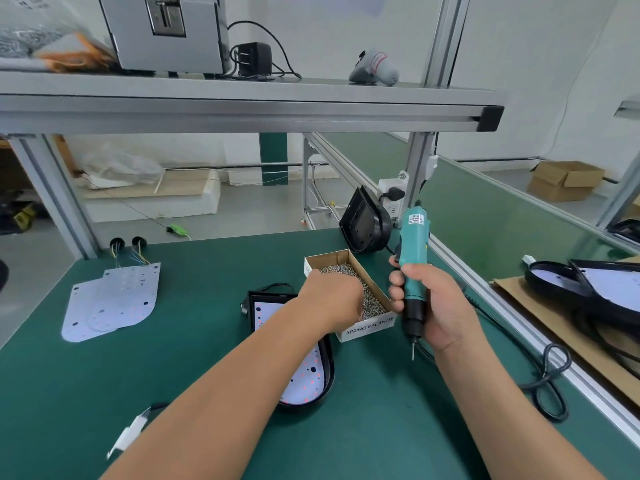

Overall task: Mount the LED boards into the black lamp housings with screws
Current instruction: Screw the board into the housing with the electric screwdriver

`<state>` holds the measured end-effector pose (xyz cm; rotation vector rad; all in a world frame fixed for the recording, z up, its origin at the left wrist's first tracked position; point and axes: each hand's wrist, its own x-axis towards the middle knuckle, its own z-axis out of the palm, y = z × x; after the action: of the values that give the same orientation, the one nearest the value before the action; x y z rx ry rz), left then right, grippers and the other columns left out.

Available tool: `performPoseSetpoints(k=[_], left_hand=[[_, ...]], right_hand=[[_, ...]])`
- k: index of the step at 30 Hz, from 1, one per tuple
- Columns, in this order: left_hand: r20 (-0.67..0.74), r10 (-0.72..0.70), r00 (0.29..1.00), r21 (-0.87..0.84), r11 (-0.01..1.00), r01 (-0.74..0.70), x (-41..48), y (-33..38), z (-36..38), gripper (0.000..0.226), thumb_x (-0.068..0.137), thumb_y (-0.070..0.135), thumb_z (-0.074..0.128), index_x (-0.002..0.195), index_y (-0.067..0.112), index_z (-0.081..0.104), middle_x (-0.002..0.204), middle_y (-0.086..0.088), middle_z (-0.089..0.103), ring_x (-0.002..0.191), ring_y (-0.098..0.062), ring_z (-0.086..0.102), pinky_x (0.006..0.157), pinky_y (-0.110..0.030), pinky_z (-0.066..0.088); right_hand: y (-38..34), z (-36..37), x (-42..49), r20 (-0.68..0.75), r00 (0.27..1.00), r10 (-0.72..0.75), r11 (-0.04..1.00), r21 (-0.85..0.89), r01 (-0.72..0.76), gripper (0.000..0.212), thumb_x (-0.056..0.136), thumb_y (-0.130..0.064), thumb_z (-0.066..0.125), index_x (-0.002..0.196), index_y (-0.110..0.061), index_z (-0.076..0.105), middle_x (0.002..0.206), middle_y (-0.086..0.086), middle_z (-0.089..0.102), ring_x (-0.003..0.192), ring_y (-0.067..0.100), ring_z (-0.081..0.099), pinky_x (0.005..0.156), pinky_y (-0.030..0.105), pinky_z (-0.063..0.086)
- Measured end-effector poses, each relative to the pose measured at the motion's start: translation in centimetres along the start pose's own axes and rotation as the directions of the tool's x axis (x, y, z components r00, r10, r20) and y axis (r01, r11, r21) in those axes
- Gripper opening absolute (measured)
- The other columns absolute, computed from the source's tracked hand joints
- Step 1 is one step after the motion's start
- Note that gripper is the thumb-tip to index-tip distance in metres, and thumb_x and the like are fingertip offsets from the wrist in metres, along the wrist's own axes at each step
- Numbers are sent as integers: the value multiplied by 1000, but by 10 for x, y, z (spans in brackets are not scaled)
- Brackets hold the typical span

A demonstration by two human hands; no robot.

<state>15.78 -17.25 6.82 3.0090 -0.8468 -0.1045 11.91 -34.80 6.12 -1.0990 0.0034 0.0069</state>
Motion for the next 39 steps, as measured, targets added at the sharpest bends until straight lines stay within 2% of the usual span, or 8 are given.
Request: performPoseSetpoints(k=[5,14,23,25,27,30,35,39], left_hand=[[26,8,1000,-48,999,-7,3,-1,2,19,99,19,58,91,26,73,103,1,75,103,-27,64,80,-41,29],[-66,-45,997,-264,964,26,-3,-6,7,15,105,27,59,103,20,71,102,3,72,101,-22,63,93,-39,44],[-137,-175,975,-537,840,76,-21,-10,-7,14,104,18,52,92,19,60,98,3,72,88,-20,61,72,-35,45],[-142,-232,962,-709,702,65,-32,-11,-18,15,103,16,53,93,15,64,93,1,73,76,-17,63,70,-35,53],[-76,-285,956,-928,371,37,-46,-13,-27,15,105,12,56,93,11,65,87,-2,72,71,-13,67,64,-34,62],[63,-253,965,-996,-80,44,-74,-21,-31,14,108,9,56,97,8,65,78,-2,67,64,-11,66,54,-24,56],[243,-172,955,-847,-518,122,-114,-34,-22,12,106,4,56,96,4,61,79,-8,64,62,-12,56,46,-17,46],[299,-128,946,-739,-659,144,-138,-41,-13,9,101,2,57,93,2,62,87,-13,66,61,-13,56,44,-17,42]], right_hand=[[-2,-2,1,-35,999,24,999,43,-22,23,101,-10,49,122,-3,55,76,4,55,57,15,50,46,24,45],[-2,0,0,-33,999,4,998,60,-2,25,100,-7,47,124,-3,53,76,4,55,57,15,50,46,24,45],[0,4,-1,-49,999,-5,999,52,8,23,101,-9,47,122,-4,54,75,4,54,57,14,49,46,24,44],[2,4,0,-57,998,-15,998,56,18,20,102,-13,49,120,-6,56,74,3,53,56,14,49,45,24,44],[5,5,0,-67,997,-34,997,59,38,19,100,-16,54,117,-7,58,73,2,53,55,14,50,45,25,44],[9,10,-3,-70,994,-82,995,56,86,28,90,-22,64,115,-9,61,73,4,54,57,16,51,46,26,46],[18,32,-11,-63,980,-187,982,6,188,23,85,-18,74,106,-10,66,76,7,61,60,19,58,52,28,53],[19,59,-17,-7,974,-225,974,17,226,24,84,-11,74,104,-9,62,78,10,63,64,23,61,59,32,57]])
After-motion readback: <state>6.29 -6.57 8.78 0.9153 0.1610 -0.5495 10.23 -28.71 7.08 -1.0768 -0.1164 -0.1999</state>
